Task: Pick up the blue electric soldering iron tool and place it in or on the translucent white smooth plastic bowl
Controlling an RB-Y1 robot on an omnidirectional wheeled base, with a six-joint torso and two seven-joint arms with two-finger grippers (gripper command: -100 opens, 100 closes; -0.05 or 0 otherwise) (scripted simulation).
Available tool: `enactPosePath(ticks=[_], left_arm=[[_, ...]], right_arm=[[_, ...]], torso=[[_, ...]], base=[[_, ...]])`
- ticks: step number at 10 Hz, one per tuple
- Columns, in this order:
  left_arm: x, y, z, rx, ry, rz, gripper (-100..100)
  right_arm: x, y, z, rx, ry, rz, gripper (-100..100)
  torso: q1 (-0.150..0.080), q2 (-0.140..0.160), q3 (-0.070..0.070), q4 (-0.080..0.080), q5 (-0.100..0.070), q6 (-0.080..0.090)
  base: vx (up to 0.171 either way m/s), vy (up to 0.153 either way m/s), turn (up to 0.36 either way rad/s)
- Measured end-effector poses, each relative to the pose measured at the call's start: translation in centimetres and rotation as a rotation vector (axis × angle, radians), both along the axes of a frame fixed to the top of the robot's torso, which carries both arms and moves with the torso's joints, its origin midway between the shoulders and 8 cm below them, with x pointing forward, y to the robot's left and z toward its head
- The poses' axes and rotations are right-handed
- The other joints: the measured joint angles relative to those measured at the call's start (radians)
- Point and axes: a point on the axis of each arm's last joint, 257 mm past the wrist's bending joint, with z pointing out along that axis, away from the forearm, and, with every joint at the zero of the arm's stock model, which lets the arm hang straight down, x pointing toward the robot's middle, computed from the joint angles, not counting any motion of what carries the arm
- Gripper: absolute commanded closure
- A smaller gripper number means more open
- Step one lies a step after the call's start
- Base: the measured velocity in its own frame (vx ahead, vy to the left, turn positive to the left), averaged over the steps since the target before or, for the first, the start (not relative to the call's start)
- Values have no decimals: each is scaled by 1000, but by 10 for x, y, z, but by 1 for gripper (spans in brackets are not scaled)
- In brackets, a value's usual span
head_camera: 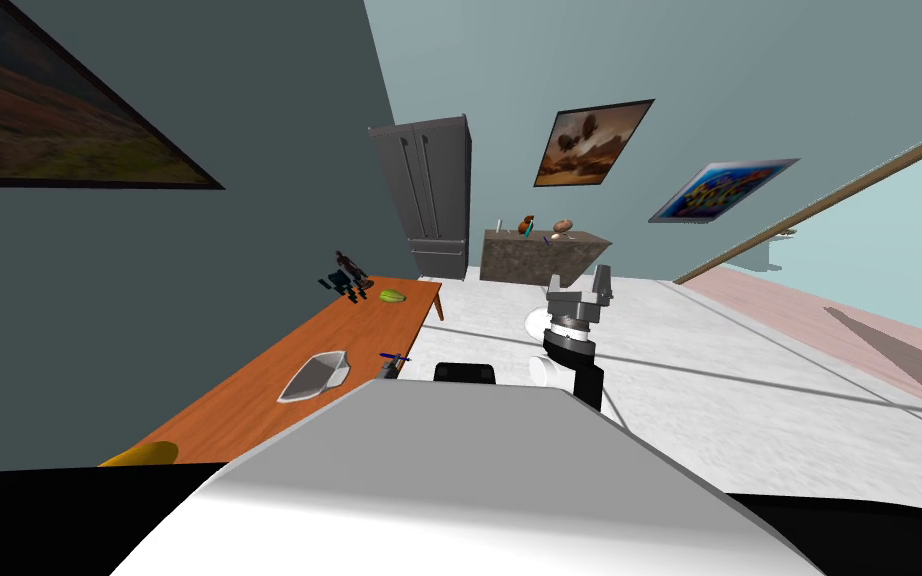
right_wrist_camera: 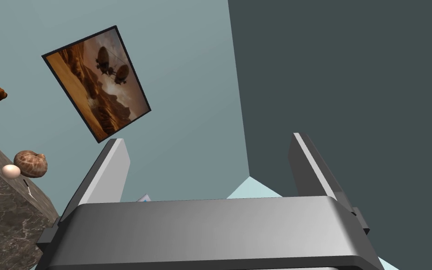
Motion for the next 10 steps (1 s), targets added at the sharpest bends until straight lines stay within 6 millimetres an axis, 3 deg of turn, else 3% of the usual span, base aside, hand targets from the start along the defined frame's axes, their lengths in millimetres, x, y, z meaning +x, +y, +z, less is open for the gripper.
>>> enactPosePath(ticks=[3,6,8,10], left_arm=[[-10,37,16,11,-13,9,100],[-15,51,25,16,-17,10,100],[-23,82,38,27,-16,17,100],[-37,92,43,31,-3,25,100]], right_arm=[[0,0,0,0,0,0,0],[0,0,0,0,0,0,0],[0,0,0,0,0,0,0],[0,0,0,0,0,0,0]], torso=[[1,3,1,0,-1,-1],[0,1,0,0,-1,-1],[1,2,1,0,-1,-1],[4,2,0,-2,-1,-5]], base=[[-47,10,18],[-30,12,5],[-40,11,-4],[-14,3,8]])
